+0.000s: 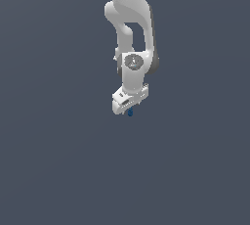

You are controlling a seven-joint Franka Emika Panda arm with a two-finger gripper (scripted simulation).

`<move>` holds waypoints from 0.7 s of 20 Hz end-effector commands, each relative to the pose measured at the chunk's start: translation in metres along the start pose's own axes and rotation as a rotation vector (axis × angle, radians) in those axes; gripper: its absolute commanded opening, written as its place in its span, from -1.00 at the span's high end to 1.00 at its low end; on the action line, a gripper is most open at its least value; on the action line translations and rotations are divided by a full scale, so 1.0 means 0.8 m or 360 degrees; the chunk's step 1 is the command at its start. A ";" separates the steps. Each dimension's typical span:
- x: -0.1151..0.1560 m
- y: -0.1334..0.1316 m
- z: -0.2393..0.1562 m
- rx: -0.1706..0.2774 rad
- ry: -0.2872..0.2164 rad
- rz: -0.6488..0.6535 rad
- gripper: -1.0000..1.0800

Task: Pick up the object and move it to a goal position.

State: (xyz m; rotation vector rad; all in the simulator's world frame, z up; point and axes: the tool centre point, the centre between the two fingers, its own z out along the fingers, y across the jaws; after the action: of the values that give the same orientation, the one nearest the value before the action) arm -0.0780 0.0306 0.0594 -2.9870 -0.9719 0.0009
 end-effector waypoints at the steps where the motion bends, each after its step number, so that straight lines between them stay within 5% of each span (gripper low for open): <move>1: 0.000 0.000 0.013 -0.0001 0.0001 -0.0002 -0.92; 6: 0.000 0.000 0.021 -0.0001 0.0001 -0.0003 -0.92; 7: 0.000 0.000 0.021 -0.0001 0.0001 -0.0003 1.00; 14: 0.000 0.000 0.021 -0.0001 0.0001 -0.0003 1.00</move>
State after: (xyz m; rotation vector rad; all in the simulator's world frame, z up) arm -0.0775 0.0305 0.0425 -2.9868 -0.9743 -0.0002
